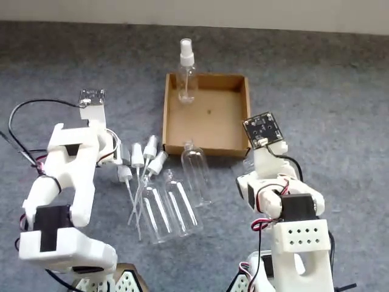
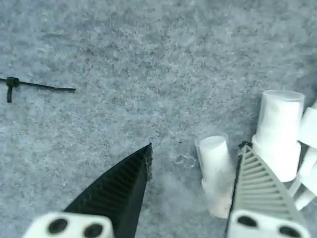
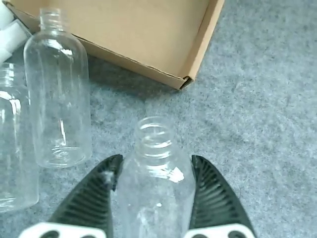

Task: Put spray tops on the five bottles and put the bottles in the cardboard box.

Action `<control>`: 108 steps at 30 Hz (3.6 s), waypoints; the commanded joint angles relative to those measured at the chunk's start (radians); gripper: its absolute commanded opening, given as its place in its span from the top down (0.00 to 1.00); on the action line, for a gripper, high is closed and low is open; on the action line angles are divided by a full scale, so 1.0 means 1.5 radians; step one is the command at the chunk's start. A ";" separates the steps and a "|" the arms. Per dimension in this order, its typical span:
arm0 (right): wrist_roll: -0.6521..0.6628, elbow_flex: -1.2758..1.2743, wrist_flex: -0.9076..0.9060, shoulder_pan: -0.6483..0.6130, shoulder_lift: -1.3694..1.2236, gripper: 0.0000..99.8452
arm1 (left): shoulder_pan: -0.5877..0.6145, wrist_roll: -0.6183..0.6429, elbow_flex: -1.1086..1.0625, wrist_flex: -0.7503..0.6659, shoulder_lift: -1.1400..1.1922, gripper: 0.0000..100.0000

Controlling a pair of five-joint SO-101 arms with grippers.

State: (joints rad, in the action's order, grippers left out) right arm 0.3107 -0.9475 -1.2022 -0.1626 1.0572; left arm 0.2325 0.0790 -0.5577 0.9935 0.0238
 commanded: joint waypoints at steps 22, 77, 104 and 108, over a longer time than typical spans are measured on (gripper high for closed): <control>-0.004 0.007 0.006 -0.004 0.014 1.00 | 0.001 0.004 0.425 0.247 0.025 0.92; -0.165 -0.292 0.332 -0.300 0.515 1.00 | -0.520 0.009 0.649 0.123 -0.388 0.99; -0.165 -0.293 0.328 -0.299 0.515 1.00 | -0.579 -0.003 0.694 0.183 -0.392 0.99; -0.165 -0.293 0.328 -0.299 0.515 1.00 | -0.579 -0.004 0.727 0.184 -0.392 0.99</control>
State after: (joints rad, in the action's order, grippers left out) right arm 0.0652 -1.3940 -0.7020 -0.6091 1.8259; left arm -0.6252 0.0836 0.4611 1.2697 -0.5470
